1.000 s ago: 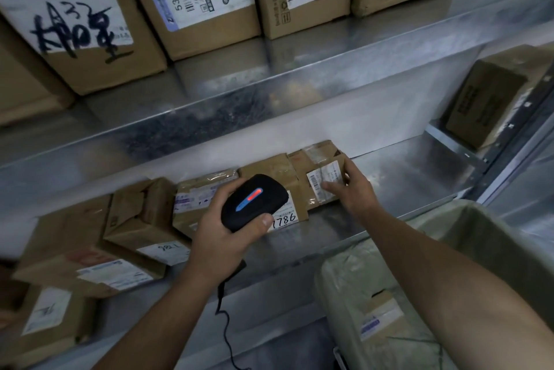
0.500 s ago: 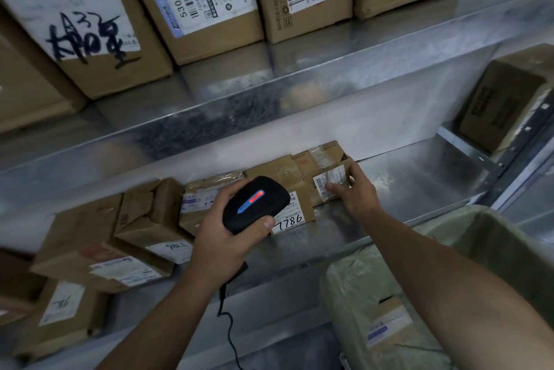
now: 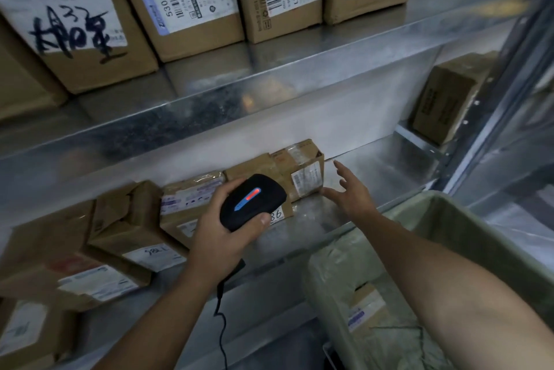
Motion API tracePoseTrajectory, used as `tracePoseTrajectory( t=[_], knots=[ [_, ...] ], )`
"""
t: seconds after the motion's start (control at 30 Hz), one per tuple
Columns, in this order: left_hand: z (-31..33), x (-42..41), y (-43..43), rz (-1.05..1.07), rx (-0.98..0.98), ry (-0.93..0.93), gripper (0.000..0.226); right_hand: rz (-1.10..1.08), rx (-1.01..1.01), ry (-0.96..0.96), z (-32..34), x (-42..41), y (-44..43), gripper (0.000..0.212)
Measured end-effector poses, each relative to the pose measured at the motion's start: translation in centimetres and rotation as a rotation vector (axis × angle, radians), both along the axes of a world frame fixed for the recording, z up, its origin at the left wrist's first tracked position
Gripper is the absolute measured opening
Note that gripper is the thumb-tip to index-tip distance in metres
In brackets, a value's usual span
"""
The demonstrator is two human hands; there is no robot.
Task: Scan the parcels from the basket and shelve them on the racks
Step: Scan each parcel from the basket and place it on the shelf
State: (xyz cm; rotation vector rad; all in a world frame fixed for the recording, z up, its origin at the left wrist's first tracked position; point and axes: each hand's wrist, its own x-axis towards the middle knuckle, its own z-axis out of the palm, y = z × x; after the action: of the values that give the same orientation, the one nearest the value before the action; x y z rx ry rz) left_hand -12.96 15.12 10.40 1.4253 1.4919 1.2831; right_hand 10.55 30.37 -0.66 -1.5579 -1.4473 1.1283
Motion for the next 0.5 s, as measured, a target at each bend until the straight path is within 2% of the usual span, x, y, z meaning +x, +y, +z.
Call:
tracePoseTrajectory(
  t=[0.2,0.33,0.5],
  knots=[
    [-0.6,0.6,-0.3,-0.14,-0.018,-0.02,0.072,-0.114,-0.014,0.007,0.0,2.4,-4.4,0.075],
    [-0.9,0.8,-0.9,-0.238,-0.039,-0.047,0.066,-0.196,-0.016,-0.067,-0.4,3.7,-8.6,0.073],
    [-2.1,1.1,-1.7,-0.355,-0.093,-0.06,0.063,-0.317,-0.113,-0.044,-1.8,4.2,-14.1,0.071]
  ],
)
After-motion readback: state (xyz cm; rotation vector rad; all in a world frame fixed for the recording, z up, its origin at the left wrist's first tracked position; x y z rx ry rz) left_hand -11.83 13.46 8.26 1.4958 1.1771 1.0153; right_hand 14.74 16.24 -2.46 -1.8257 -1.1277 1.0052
